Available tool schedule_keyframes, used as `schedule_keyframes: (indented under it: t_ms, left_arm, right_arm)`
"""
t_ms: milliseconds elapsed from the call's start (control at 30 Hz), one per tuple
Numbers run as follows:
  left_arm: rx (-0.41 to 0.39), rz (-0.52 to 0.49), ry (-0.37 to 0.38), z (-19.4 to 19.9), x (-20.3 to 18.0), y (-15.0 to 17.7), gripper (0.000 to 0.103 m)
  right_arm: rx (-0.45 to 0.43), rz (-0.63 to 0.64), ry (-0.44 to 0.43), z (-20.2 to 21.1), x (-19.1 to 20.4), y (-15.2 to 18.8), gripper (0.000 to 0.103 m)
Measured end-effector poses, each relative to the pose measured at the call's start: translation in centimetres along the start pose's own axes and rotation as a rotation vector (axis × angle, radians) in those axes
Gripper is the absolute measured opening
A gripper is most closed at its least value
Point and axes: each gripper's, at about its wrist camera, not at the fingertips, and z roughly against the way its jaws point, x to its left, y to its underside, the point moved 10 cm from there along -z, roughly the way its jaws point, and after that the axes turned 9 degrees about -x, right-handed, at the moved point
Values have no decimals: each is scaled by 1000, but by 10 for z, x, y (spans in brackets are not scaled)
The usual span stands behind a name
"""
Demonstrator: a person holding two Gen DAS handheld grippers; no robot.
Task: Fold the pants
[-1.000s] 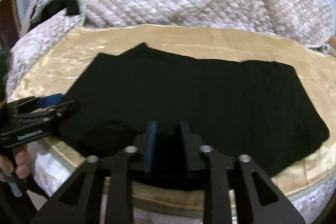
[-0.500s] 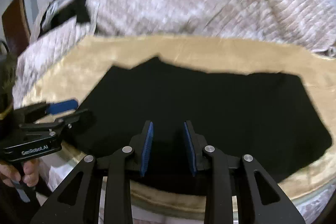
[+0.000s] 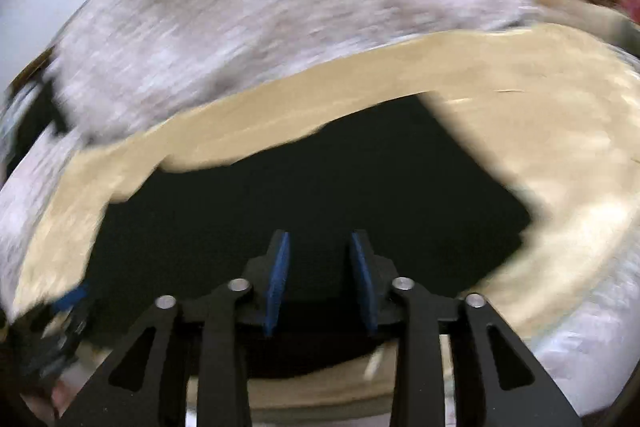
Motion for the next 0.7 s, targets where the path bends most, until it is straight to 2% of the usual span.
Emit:
schedule_keyframes:
  t_ms: [33,133,200,267,333,400,467,567,700]
  left_arm:
    - [0,0,0,0,0,0,61]
    - [-1,-1,-4,0,0,0,61]
    - [-2,1,-8,0,0,1,61]
    - [-2,1,-10,0,0,0,62]
    - [-2,0,-7,0,1,0,62]
    - [-2,0,-6,-1,1,0,62]
    - [-2,1,-8,-1,0,0,62]
    - [-1,2,-8,-1,0,0,62]
    - [0,4,-7,-1,1,0,63]
  right_arm:
    - [-38,-60,45,6,-20,-6,49]
    - [-122,-251,148,24,-71,-14,56]
    - [-131,-337,205,31,-96,-9,60]
    - [-80,-401,190,25,-100,4,60]
    - [-31,-432,138,16,-94,15,60]
    - [-27,-396,112,13,-82,14,60]
    - [-1,-419,44,7,-72,18,60]
    - [4,-402,43,0,-67,20,63]
    - [-37,-450,44,-8,-76,7,63]
